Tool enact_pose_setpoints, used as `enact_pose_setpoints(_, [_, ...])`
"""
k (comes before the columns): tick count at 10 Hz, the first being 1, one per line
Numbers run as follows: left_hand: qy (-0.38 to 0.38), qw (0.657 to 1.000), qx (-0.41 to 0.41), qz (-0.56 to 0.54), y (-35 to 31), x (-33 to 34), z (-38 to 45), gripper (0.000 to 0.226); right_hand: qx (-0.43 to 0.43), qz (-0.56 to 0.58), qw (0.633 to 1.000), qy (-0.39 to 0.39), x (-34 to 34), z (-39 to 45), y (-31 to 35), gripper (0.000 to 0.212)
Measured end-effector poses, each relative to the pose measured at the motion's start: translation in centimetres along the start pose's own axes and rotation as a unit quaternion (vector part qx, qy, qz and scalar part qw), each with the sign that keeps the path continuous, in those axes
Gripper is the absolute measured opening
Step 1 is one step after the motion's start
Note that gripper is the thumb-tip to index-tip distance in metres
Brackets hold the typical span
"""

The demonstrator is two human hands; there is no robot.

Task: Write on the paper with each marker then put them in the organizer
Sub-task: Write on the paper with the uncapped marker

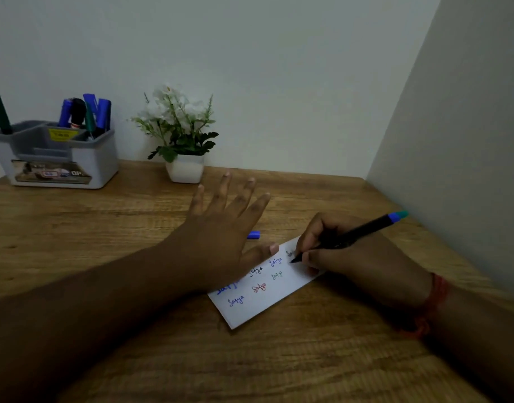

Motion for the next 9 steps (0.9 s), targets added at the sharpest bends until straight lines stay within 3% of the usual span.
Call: enact_pose_setpoints(9, [0.032,0.999,-0.018,0.010,0.27,0.53,0.05,0.089,-0.021,-0.006,1.000,-0.007,-0.05,0.07,-0.64,0.012])
Point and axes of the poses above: each hand's wrist, its own z-axis towards the middle knuckle, its own x-axis out of the palm, y = z × x, the point moved 9 cm from there along z, towards the middle knuckle, and after that the axes turned 2 degrees about z, right-handed, at the moved point
